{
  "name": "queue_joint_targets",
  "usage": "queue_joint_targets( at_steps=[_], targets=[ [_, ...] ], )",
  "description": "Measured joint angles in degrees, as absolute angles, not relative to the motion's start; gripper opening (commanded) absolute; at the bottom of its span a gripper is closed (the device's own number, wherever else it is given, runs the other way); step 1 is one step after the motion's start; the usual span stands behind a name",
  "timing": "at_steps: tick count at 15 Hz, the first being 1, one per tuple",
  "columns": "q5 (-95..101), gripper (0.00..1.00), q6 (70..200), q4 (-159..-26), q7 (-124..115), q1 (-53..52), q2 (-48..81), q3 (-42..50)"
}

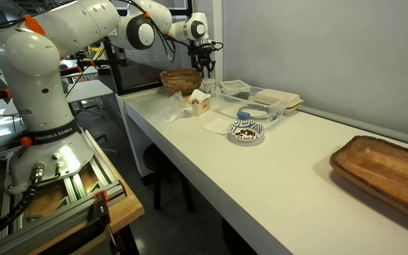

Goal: Pour the contents in the coffee cup into the black and white bowl.

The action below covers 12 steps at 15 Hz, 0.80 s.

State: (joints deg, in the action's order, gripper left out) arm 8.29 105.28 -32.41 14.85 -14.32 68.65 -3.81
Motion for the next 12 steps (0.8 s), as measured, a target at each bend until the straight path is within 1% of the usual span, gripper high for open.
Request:
queue_joint_targets(
  at_steps=[3,7,10,12],
  targets=[
    [7.15,0.98,98.96,-31.15,15.08,-14.13,65.32,-5.16],
    [2.03,1.0,87.01,-30.04,13.8,-12.6,59.29,-8.35],
    [1.64,1.0,78.72,-29.96,9.89,-11.67,55.21,-7.89],
    [1.64,1.0,78.02,-29.96,9.79,-11.42,54.24,-7.74]
  ],
)
